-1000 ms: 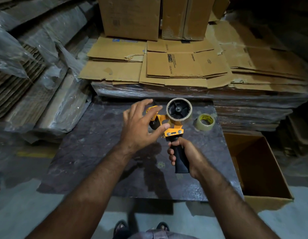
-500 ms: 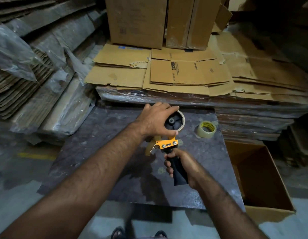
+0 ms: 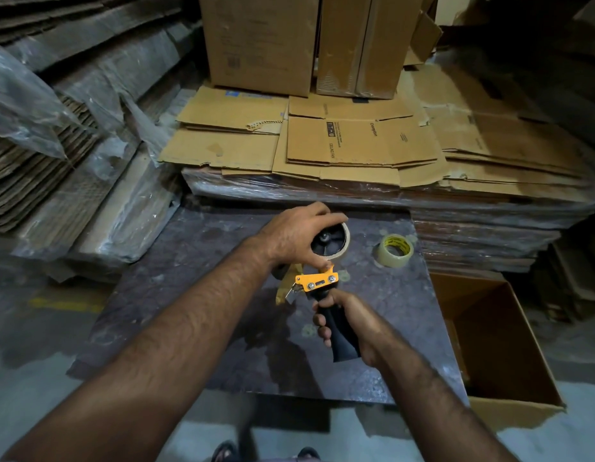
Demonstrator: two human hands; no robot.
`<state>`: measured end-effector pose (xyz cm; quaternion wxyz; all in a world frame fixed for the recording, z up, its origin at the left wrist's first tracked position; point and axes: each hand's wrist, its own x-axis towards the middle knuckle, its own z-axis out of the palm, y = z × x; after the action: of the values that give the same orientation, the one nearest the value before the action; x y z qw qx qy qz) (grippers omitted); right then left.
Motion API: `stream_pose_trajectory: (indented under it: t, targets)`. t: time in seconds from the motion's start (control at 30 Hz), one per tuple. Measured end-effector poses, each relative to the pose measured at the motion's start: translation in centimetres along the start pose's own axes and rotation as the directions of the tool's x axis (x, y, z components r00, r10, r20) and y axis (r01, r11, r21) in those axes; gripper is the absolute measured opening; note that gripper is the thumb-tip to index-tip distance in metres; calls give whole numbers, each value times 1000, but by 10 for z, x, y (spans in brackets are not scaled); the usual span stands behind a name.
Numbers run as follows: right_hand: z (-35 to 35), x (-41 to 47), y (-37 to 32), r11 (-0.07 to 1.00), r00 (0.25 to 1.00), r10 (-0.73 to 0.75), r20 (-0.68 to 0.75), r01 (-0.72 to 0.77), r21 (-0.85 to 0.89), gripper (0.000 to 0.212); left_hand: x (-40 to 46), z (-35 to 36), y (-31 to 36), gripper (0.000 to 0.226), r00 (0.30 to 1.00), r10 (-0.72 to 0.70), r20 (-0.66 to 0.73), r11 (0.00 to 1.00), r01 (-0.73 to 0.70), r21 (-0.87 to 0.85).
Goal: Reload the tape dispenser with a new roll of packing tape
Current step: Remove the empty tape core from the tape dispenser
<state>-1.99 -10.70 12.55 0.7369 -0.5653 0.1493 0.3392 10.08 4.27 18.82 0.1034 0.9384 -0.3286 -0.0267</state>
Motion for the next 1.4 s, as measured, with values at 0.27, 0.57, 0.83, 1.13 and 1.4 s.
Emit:
stream_pose_trajectory:
  t: [0.27,0.57,0.83,1.13,1.4]
  targets:
    - [-1,3,11,1000,1000,9,6,-9,-26,11,-2,-11,4,97,960,171,221,968,-206,146]
    - [-5,3,3,999,1000,15,9,-15,51,9,-17,15,4,69,985,172,-18,930,-156,332]
    - [-5,7,11,995,999,50,21,-51,80,11,-14,16,3,85,924,338,181,878,-379,293]
    - [-13,10,11,993,999,27,26,-30,116,11,-13,24,-4,91,961,272,54,932,-277,233]
    - [-34,16,16,998,998,-31,-60,34,49,10,-30,35,-35,65,912,-305,-273,886,167,-433]
